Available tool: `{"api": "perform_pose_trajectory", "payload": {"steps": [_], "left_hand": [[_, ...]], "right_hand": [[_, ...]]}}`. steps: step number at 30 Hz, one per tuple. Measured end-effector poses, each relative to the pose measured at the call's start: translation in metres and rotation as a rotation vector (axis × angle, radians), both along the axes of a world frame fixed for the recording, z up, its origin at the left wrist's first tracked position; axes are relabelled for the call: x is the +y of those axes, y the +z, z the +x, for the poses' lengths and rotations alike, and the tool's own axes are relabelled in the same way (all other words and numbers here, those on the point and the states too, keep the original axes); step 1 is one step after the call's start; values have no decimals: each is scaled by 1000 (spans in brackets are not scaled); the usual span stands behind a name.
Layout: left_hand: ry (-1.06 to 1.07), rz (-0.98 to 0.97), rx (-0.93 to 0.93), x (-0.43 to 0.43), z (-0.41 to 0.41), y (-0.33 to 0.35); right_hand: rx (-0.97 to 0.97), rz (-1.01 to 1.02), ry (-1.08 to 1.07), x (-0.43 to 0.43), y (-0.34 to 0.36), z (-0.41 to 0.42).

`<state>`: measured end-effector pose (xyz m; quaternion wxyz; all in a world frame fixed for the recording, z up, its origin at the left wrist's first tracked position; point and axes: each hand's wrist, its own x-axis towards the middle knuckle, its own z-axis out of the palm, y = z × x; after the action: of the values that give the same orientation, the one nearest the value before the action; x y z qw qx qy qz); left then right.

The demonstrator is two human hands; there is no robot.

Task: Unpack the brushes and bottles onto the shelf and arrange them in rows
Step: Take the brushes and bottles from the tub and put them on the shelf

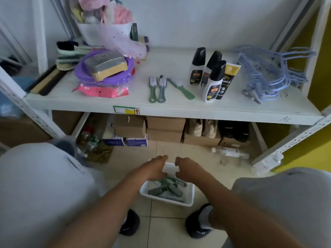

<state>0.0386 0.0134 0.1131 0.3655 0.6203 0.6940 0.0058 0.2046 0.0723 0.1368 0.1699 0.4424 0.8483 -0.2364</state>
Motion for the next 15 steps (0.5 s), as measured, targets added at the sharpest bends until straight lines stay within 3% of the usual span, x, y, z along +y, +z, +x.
{"api": "perform_pose_trajectory", "payload": {"steps": [7, 15], "left_hand": [[114, -255, -104, 0, -8, -85], [260, -281, -130, 4, 1, -164]], "right_hand": [[-118, -143, 20, -5, -113, -24], [-93, -162, -16, 12, -204, -58]]}}
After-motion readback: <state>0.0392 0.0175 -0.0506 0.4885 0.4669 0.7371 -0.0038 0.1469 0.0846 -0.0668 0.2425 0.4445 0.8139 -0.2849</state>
